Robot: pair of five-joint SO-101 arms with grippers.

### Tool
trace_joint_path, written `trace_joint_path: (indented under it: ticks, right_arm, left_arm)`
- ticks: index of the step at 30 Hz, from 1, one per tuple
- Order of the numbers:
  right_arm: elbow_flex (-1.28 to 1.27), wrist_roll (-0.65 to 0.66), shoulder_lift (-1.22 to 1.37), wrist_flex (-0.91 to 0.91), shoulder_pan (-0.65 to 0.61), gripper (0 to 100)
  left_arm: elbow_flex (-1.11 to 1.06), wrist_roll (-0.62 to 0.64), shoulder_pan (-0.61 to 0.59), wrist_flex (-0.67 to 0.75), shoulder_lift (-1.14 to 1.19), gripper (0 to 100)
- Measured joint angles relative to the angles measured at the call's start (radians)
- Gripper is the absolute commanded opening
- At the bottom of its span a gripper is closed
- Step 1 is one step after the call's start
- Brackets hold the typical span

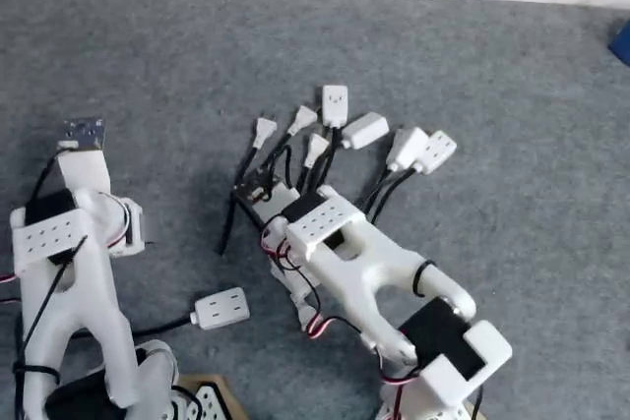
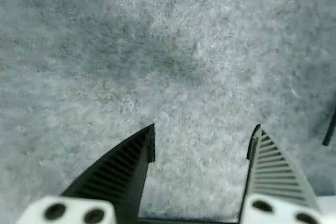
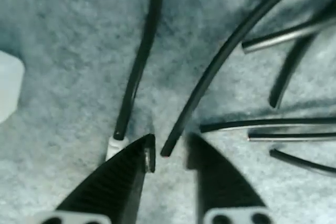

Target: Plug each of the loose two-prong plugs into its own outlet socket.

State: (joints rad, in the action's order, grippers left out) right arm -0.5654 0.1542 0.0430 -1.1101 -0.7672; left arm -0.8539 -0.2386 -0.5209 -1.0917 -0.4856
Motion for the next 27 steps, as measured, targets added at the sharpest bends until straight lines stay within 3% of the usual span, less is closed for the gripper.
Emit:
trace_joint_path:
  ticks: [5,12,27]
  right_arm:
    - [-0.060,-0.012,-0.094,-0.005,-0.003,5.3]
    - [-0.138,-0.006,-0.258,-0.072,-0.064,14.4]
    - [-0.207,0.002,-0.270,0.003,-0.137,14.8]
  left_arm:
    - [-0.023,0.003,0.000,0.038,0.000,29]
    - [-0.023,0.003,0.000,0.038,0.000,29]
    - [-0.023,0.018,-0.029,0.057,0.000,29]
